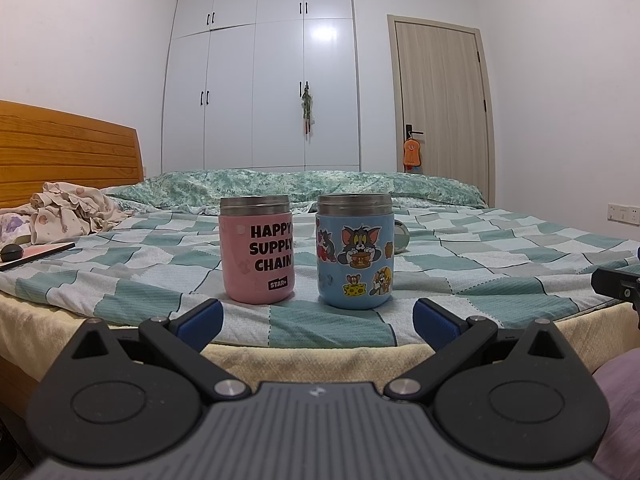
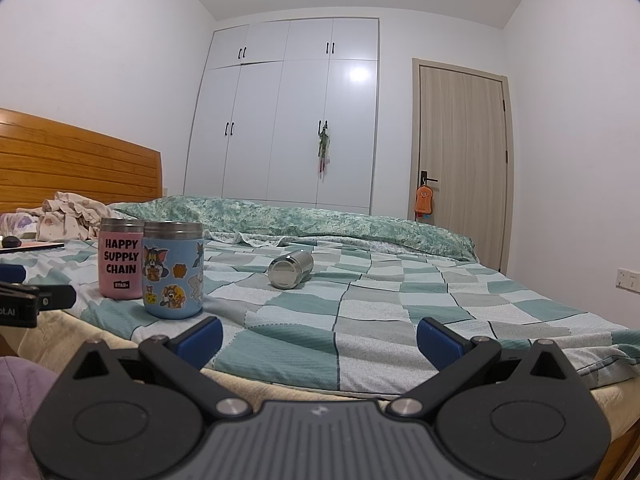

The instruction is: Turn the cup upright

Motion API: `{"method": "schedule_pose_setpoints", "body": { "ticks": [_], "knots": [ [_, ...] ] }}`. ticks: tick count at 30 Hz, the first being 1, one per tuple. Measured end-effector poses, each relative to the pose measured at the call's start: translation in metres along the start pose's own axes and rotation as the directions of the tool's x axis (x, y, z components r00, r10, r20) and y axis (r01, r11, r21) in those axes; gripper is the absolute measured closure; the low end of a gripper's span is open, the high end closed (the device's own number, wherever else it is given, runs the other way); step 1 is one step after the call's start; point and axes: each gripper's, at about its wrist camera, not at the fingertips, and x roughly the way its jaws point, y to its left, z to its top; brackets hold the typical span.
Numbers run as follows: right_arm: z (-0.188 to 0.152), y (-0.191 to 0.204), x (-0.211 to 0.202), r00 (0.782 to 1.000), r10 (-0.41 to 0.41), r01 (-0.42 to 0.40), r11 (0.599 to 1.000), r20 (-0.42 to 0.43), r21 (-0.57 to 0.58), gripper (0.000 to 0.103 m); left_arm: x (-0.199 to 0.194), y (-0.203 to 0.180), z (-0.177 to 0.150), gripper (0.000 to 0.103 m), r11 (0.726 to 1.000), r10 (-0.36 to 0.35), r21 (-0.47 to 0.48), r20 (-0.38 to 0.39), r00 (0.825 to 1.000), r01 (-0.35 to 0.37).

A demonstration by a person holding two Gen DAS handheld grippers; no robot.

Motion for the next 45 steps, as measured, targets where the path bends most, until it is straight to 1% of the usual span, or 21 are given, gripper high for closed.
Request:
{"method": "schedule_pose_setpoints", "body": {
  "ticks": [27, 28, 31, 33, 35, 37, 40, 45],
  "knots": [
    [0.000, 0.002, 0.001, 1.000, 0.000, 0.000, 1.000, -0.003, -0.001, 0.000, 0.000, 0.000, 0.000, 0.000, 1.000, 0.000, 0.000, -0.002, 1.000, 0.000],
    [0.000, 0.002, 0.001, 1.000, 0.001, -0.001, 1.000, -0.005, -0.002, 0.000, 0.003, -0.009, -0.002, 0.000, 1.000, 0.003, 0.002, -0.003, 1.000, -0.003],
    [0.005, -0.001, 0.003, 0.999, 0.021, -0.020, 1.000, -0.026, 0.005, 0.000, 0.006, -0.016, 0.001, 0.000, 1.000, 0.004, 0.028, -0.018, 1.000, -0.004],
    [0.009, -0.003, 0.006, 0.999, 0.037, -0.036, 0.999, -0.034, 0.019, 0.000, 0.007, -0.019, 0.010, 0.000, 1.000, -0.007, 0.028, -0.017, 1.000, 0.007],
    [0.020, -0.014, 0.006, 0.999, 0.035, -0.035, 0.999, -0.036, 0.024, 0.000, 0.005, -0.018, 0.023, 0.000, 1.000, -0.019, 0.019, -0.021, 1.000, 0.019],
    [0.032, -0.020, 0.015, 0.998, 0.037, -0.036, 0.999, -0.045, 0.027, 0.000, 0.011, -0.021, 0.043, 0.000, 0.999, -0.038, 0.005, -0.020, 0.999, 0.038],
    [0.055, -0.032, 0.033, 0.997, 0.044, -0.043, 0.999, -0.056, 0.030, 0.000, 0.023, -0.031, 0.078, 0.000, 0.996, -0.092, -0.007, 0.007, 0.996, 0.092],
    [0.094, -0.062, 0.069, 0.998, 0.040, -0.040, 0.999, -0.045, 0.011, 0.000, 0.052, -0.070, 0.136, 0.000, 0.988, -0.151, 0.051, 0.055, 0.987, 0.148]
  ]
}}
